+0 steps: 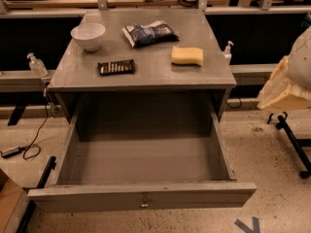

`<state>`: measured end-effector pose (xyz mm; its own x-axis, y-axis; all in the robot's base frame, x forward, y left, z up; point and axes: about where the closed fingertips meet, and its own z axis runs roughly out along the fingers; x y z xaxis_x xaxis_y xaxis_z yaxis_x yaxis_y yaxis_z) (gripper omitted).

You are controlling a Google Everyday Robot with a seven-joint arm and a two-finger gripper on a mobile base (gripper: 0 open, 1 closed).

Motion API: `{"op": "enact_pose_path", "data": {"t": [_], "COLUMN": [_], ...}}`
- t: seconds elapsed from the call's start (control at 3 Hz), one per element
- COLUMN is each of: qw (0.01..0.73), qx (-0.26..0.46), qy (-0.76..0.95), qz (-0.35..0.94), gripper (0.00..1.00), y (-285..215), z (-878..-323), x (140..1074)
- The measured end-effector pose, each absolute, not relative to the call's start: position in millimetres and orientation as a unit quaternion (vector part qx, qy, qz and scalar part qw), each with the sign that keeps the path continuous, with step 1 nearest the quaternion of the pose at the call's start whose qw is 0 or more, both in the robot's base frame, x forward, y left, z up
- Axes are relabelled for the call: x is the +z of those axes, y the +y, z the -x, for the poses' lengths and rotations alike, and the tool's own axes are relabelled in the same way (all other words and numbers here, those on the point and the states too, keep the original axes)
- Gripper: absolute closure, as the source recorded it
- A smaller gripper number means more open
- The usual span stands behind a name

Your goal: Close top drawer

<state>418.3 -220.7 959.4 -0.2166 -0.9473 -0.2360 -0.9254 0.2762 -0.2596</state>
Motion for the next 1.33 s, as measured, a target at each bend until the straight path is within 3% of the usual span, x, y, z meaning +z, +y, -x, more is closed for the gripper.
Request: {"op": "enact_pose_path", "data": {"t": [0.33, 0.67, 1.33], "qw": [0.144, 0.113, 0.089], "qx": [0.002, 0.036, 0.042], "qy": [0.763, 0.759, 0.752], "qz": [0.630, 0.640, 0.652], "gripper": [0.93, 1.00, 1.00], "y": [-225, -233, -225], "z": [-397, -365, -359], "x": [916, 864, 830]}}
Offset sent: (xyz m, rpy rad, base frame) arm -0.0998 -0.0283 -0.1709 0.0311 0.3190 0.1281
